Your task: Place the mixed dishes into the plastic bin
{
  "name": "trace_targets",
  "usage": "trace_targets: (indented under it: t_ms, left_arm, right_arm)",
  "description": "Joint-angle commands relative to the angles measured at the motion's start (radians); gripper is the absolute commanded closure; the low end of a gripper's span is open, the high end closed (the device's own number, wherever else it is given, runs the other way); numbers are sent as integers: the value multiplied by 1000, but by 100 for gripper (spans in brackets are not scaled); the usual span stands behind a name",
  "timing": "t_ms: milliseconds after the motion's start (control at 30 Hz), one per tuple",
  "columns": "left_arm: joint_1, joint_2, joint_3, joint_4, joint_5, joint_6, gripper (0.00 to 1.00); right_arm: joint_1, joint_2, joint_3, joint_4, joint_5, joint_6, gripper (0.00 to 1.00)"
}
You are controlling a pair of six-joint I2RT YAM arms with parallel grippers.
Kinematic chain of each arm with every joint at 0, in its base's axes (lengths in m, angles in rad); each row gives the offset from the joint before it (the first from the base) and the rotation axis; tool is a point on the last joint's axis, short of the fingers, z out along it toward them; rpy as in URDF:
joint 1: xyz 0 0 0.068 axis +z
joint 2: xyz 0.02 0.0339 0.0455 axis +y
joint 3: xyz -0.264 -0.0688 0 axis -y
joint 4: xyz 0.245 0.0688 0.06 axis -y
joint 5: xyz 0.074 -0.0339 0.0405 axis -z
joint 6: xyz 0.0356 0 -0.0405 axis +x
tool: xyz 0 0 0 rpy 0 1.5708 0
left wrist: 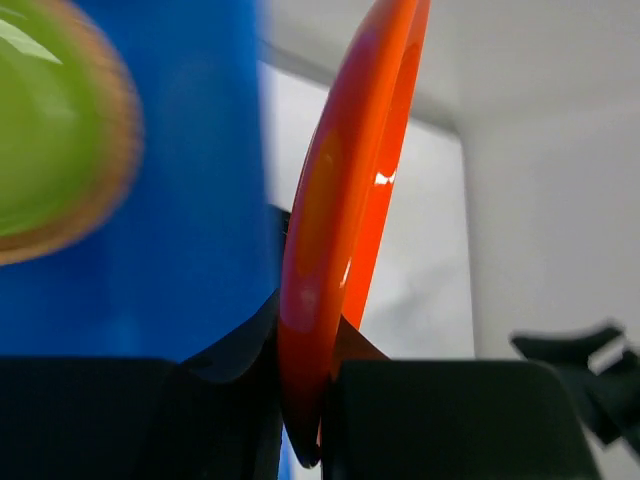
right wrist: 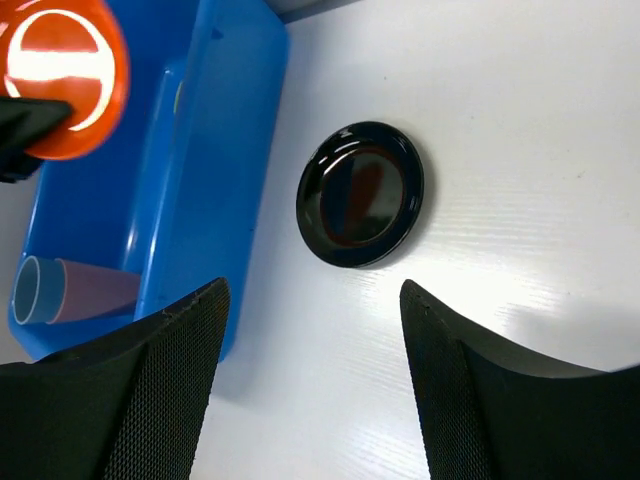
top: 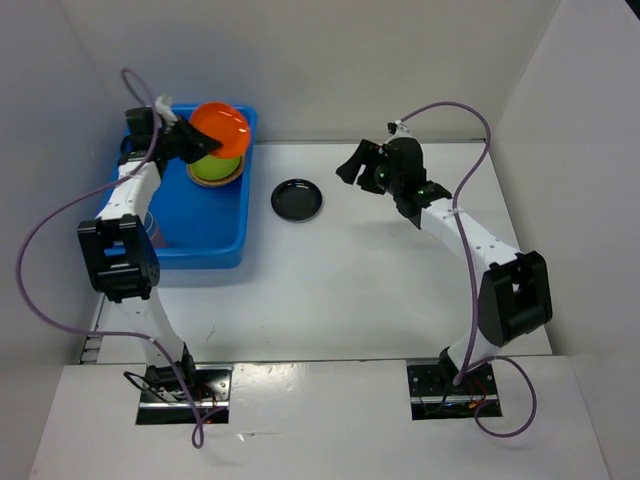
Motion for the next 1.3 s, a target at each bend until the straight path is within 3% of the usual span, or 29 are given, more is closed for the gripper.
trace_targets:
  t_ms: [0,133,300,800,867,933,1167,1200,1267]
  left_arm:
    - [62,-126,-54,112,-203,-111,100]
    - [116,-71,-92,159,-222,-189,100]
    - [128,58,4,112,-233,-226,100]
    - [90,237,14,112,-405,-357,98]
    - [90,277,69,83,-405,-357,89]
    - [90,320,113,53,-388,-357,86]
    - [71,391,284,-131,-359,-293,36]
    - [62,391,284,-166,-373,-283,17]
    - [62,356,244,-166,-403,-271,6]
  right_arm:
    - [9,100,2,79,-16,-2,26]
    - [9,258,89,59,-25,-12,26]
    - [39,429,228,-3,-9,-12,28]
    - [49,562,332,-49,10,-21,28]
    - [58,574,346,-68,22,-21,28]
    - [58,574,346,-68,37,-21,28]
    - [67,605,366,-68,38,-21,28]
    - [67,605,366,-77,38,-21,28]
    - [76,614,375,-77,38,-21,28]
